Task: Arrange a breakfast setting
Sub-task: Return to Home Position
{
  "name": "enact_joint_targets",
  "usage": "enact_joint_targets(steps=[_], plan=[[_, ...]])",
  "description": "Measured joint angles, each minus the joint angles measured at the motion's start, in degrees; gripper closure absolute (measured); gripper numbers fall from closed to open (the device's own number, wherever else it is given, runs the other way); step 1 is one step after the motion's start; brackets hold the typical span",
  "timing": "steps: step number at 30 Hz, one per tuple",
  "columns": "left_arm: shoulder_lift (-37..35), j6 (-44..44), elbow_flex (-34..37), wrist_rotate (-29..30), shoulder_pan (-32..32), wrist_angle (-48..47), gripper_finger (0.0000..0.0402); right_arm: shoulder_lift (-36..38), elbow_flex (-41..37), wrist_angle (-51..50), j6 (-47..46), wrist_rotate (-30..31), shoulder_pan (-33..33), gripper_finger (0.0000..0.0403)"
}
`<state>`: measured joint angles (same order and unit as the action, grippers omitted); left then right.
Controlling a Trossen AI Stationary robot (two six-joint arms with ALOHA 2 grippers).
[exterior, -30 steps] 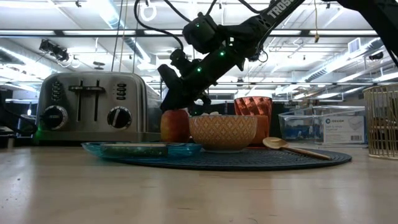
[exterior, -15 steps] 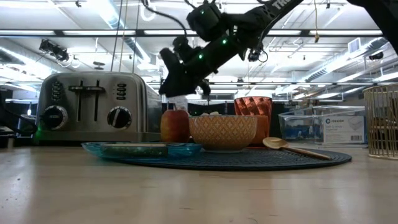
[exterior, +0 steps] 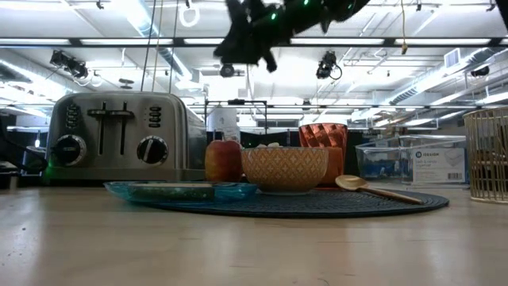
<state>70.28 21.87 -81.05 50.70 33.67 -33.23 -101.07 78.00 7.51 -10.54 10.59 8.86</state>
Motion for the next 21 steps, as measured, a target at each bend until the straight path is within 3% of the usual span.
enact_joint_targets(steps=[8, 13, 21], plan=[[0.0, 0.0, 0.0, 0.0, -0.1, 0.0, 0.0173, 8.9, 0.0, -1.7, 1.7, -0.3, 0.0, 0.0272], [0.0, 0.0, 0.0, 0.0, -0.1, 0.0, 0.0173, 14.1, 0.0, -3.7, 2.9, -4.3, -0.3, 0.0273], [0.0, 0.0, 0.0, 0.0, -0.1, 1.3, 0.0173, 21.5, 0.0, -8.4, 7.4, -4.9, -4.7, 0.0273]])
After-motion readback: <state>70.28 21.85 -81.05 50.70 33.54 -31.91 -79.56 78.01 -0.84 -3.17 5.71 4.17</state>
